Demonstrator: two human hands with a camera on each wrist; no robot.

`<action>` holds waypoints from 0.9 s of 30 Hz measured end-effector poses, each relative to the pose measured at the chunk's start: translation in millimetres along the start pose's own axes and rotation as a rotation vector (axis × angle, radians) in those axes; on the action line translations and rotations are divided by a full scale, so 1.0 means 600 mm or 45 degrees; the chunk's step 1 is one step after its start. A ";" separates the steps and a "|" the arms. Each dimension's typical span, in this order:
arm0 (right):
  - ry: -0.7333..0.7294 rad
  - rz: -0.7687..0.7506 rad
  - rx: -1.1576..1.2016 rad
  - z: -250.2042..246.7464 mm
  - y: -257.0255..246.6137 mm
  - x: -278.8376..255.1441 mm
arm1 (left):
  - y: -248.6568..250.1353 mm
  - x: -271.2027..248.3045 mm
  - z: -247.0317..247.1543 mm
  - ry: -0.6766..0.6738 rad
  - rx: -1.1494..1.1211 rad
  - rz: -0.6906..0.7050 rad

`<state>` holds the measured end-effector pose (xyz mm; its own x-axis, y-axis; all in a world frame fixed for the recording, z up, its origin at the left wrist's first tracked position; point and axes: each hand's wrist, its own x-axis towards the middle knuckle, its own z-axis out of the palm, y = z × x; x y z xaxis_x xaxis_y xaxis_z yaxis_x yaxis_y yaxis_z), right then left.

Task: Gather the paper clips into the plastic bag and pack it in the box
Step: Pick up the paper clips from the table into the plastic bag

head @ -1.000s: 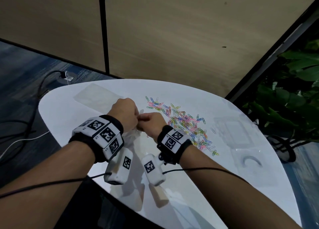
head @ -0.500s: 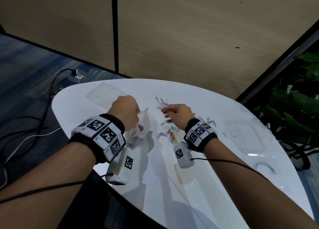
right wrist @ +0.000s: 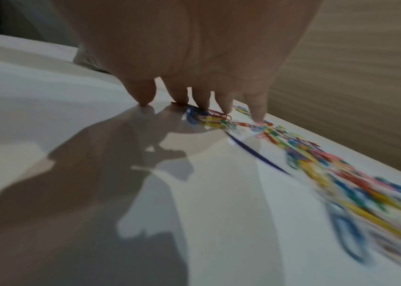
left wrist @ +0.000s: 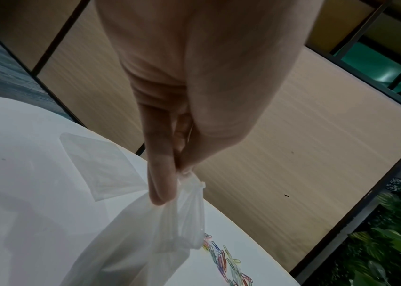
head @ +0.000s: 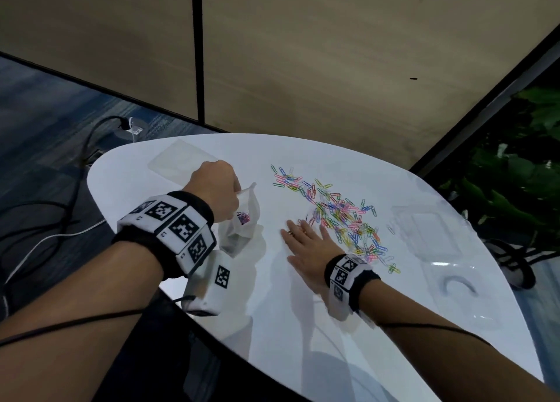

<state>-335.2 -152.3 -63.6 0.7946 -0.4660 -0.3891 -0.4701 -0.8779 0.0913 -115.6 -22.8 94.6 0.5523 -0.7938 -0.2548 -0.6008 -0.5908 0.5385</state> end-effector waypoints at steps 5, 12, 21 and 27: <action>-0.017 0.054 0.078 0.014 0.062 -0.019 | 0.006 -0.006 0.005 -0.003 0.006 0.013; 0.230 0.215 0.278 -0.017 0.071 -0.014 | 0.028 -0.005 0.024 -0.057 -0.010 0.030; 0.489 0.616 2.132 -0.130 0.059 -0.027 | 0.061 -0.004 0.055 -0.103 -0.012 0.087; 0.334 0.360 2.371 -0.187 -0.035 -0.025 | 0.073 -0.005 0.073 -0.093 -0.099 0.083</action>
<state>-294.2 -139.2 43.3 0.5772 -0.7142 -0.3958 -0.1945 0.3505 -0.9161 -169.0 -52.9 83.7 0.4680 -0.8404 -0.2735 -0.5858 -0.5267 0.6160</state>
